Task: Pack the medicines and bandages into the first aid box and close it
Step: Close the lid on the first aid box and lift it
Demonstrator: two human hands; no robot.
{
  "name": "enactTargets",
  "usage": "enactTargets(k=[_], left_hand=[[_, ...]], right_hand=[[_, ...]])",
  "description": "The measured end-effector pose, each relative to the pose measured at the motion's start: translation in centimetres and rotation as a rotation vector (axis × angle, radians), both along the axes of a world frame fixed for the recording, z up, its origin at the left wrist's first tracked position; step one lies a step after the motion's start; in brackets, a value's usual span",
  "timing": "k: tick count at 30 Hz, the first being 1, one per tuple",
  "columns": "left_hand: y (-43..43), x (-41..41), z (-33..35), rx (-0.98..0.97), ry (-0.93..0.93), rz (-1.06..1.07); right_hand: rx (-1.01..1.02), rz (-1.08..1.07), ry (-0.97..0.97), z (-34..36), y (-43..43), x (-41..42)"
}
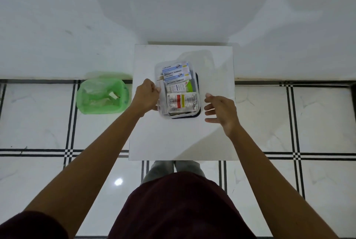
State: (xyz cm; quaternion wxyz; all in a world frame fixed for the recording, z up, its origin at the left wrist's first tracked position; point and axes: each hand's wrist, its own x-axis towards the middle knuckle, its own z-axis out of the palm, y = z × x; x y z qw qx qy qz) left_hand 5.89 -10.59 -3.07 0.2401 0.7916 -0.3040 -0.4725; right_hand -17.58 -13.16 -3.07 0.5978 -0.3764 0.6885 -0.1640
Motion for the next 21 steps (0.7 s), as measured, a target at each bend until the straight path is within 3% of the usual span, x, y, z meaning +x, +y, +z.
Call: enactTargets(k=[3,8,15,19,21], left_hand=[[1.3,1.3,0.3,-0.038,-0.030,0.025],[2.7,3.0,0.7,-0.083,-0.048,0.104],[3.6,3.7,0.8,-0.071,-0.071,0.120],[3.7,3.1,0.4,-0.054,-0.056,0.133],[3.7,2.8,0.1,-0.047,-0.049,0.135]], right_hand=[[0.004,-0.084,0.025,-1.3,-0.7,-0.2],[-0.083,0.266,0.349,-4.5,-0.2,1.7],[-0.110,0.342,0.457,-7.2,-2.0,3.6],[-0.051,0.401,0.391,-7.5,-3.3,2.3],[-0.007,0.314,0.234,-7.0,-3.7,1.4]])
